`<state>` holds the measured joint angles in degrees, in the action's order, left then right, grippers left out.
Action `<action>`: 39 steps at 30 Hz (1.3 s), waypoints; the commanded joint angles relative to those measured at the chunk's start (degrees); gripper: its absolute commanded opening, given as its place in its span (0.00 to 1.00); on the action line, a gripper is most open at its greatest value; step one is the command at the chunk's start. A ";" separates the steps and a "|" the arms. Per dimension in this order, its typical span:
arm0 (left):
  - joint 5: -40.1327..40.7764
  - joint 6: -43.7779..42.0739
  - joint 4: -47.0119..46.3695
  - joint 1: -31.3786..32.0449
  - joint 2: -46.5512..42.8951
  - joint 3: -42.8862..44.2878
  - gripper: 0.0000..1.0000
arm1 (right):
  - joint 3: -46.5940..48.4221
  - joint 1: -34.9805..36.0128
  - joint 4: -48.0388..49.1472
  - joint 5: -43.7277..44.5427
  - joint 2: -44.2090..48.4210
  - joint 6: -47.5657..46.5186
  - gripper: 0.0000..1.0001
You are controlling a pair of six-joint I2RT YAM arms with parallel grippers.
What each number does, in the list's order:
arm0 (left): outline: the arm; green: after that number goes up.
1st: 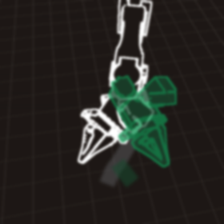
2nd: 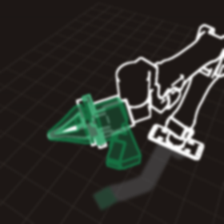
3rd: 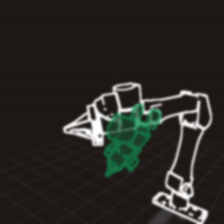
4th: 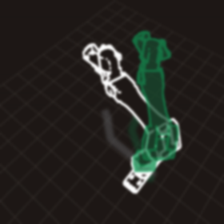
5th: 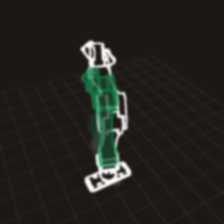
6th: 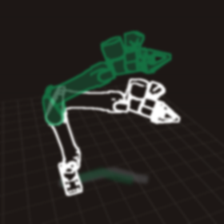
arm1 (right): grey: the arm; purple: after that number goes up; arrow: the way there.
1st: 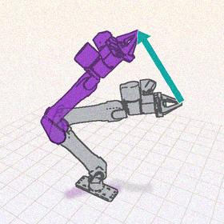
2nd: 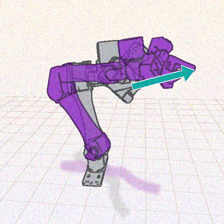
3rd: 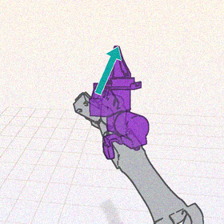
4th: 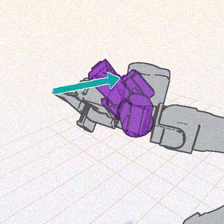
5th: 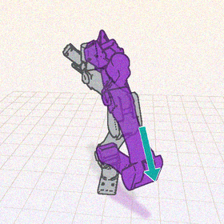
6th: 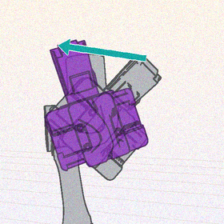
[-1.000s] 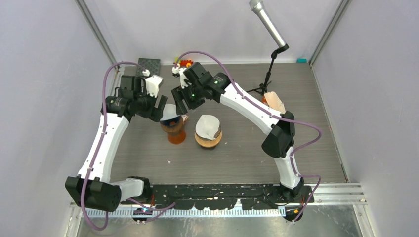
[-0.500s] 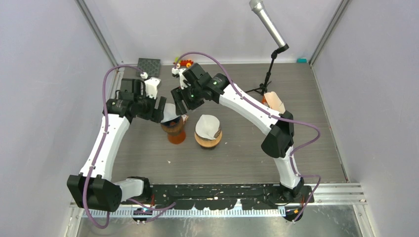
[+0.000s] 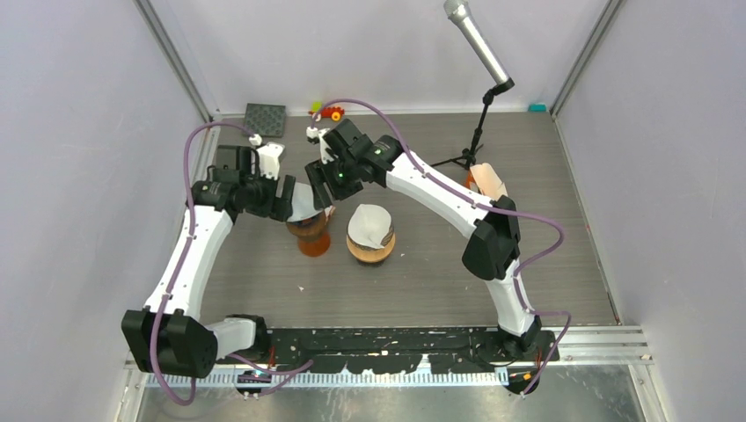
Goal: Place the coffee filter in the dripper
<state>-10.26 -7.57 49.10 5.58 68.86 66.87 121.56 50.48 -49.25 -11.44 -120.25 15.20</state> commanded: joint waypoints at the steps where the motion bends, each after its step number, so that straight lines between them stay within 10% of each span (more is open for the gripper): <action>1: -0.65 1.15 -3.13 -0.49 -2.37 -1.13 0.79 | 0.36 0.48 2.32 0.81 -0.72 1.57 0.67; 39: -0.43 0.53 -5.41 -1.18 -0.64 -5.37 0.78 | -0.53 1.11 1.86 3.44 -1.75 -0.03 0.67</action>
<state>-10.76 -6.37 43.92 5.10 68.29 62.37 121.16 51.33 -47.33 -9.69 -121.56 16.21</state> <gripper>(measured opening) 0.783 0.667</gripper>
